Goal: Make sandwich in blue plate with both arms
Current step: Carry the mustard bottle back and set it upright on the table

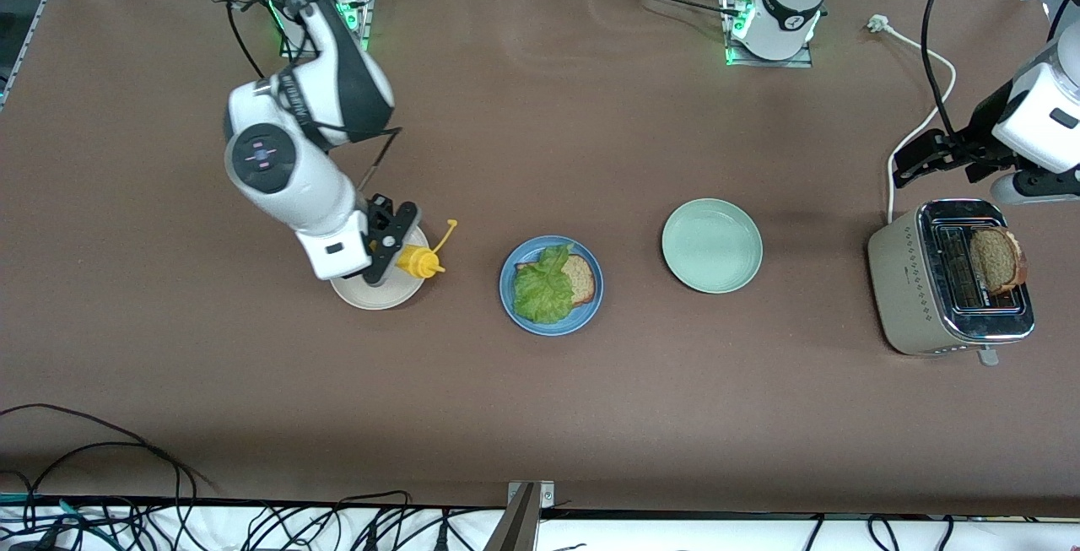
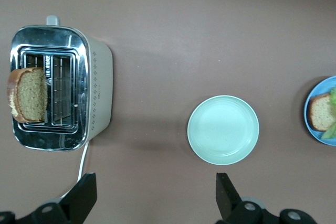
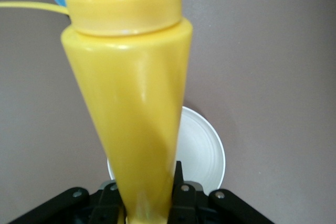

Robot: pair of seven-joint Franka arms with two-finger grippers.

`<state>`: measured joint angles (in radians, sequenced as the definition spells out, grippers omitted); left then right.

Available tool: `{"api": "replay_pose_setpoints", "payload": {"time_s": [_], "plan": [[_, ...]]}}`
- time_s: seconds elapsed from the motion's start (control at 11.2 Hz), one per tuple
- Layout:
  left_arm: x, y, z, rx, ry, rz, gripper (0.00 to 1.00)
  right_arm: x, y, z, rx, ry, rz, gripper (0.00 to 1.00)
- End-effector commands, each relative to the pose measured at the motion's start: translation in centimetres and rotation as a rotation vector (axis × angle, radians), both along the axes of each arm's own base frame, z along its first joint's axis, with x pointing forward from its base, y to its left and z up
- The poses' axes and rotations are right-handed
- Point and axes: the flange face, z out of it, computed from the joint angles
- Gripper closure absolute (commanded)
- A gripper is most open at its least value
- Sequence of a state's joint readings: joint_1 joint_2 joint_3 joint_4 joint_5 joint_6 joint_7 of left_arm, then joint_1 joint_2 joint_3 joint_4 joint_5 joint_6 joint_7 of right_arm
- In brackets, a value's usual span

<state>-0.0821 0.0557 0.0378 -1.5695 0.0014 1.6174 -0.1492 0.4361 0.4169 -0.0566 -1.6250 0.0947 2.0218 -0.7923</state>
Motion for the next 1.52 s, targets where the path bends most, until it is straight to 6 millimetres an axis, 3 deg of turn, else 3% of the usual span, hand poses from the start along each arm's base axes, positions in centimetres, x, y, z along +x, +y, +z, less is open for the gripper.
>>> {"api": "replay_pose_setpoints", "payload": {"time_s": [0.0,0.27,0.54,0.9,1.07,1.43], "plan": [[0.9,2.7,-1.0,-0.011,-0.016,0.02,0.0,1.2,-8.0,0.8,0.183,0.084,0.107,1.0],[1.9,6.9,-3.1,-0.021,0.007,0.058,0.0,2.8,-18.6,-1.6,0.373,0.113,0.223,1.0],[3.1,12.0,-5.9,-0.015,0.011,0.031,0.0,3.7,-25.9,-7.0,0.577,0.125,0.354,1.0],[3.7,14.8,-8.2,0.002,0.045,0.078,0.0,4.0,-29.6,-12.7,0.77,0.021,0.437,1.0],[4.2,16.5,-7.8,0.022,-0.01,0.098,0.0,4.7,-30.3,-14.3,0.864,-0.012,0.496,1.0],[4.2,21.4,-9.5,0.037,-0.035,0.095,0.0,4.6,-31.3,-18.6,0.946,-0.046,0.533,1.0]]}}
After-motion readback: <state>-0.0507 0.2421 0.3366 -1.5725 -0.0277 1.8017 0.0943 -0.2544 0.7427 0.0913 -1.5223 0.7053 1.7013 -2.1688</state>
